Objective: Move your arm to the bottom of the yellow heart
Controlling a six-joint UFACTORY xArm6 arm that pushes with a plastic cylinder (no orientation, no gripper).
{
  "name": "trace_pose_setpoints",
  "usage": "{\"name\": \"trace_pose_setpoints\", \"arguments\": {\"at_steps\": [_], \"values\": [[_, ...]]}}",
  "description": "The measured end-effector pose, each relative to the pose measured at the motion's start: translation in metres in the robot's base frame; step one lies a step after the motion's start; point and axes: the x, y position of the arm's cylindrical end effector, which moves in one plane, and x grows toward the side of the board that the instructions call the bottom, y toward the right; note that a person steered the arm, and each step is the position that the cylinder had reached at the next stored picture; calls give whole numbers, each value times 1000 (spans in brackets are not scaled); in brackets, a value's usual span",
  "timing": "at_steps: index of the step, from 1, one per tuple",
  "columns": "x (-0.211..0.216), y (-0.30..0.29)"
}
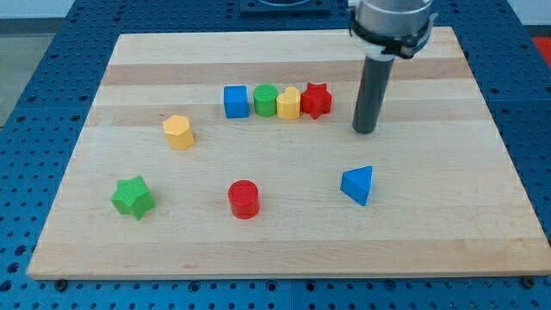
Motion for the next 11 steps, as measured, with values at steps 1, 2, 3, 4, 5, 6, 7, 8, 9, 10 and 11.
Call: {"name": "trace_pose_setpoints", "arguments": {"at_steps": [1,2,3,4,5,6,7,8,9,10,11], "values": [[2,-31],[2,-62],[1,-75],[-4,-72],[-4,-57],[-5,-65],[-11,-73],[-15,-74],[-20,-78],[-22,-85],[-22,-96]]}}
